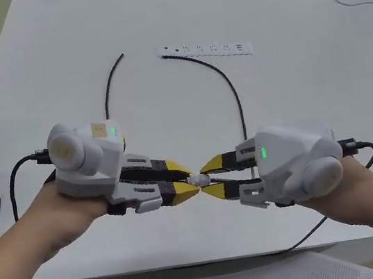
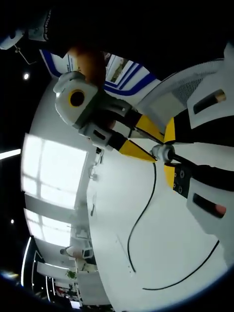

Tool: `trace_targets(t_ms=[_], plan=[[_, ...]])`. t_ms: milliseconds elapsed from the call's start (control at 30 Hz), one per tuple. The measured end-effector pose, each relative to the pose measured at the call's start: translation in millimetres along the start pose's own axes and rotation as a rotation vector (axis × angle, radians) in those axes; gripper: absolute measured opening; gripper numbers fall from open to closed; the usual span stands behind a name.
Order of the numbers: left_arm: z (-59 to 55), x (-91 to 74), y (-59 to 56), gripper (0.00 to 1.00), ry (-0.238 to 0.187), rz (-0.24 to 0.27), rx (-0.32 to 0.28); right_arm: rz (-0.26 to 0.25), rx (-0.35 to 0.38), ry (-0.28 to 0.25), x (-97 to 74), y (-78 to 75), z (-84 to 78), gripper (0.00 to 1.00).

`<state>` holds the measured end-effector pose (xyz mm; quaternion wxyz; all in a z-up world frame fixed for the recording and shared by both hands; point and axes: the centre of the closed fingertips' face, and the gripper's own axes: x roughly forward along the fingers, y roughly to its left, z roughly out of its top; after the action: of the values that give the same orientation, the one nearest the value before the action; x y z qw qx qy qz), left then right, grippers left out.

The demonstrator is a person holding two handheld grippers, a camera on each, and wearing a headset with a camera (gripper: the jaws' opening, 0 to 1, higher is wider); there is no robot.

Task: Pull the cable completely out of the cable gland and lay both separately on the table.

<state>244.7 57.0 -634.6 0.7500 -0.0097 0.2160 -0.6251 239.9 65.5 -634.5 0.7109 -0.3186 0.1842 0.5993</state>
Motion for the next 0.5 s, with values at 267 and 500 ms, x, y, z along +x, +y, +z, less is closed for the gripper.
trace_targets(t_ms=[267, 500], plan=[[5.9, 0.8, 2.2, 0.15, -0.011, 0.018, 0.019, -0.119, 0.207, -0.024, -13.7, -10.7, -12.4, 0.24], [11.0, -0.4, 5.9, 0.15, -0.025, 0.045, 0.023, -0.244, 0.259, 0.000, -22.6, -23.5, -29.7, 0.22]])
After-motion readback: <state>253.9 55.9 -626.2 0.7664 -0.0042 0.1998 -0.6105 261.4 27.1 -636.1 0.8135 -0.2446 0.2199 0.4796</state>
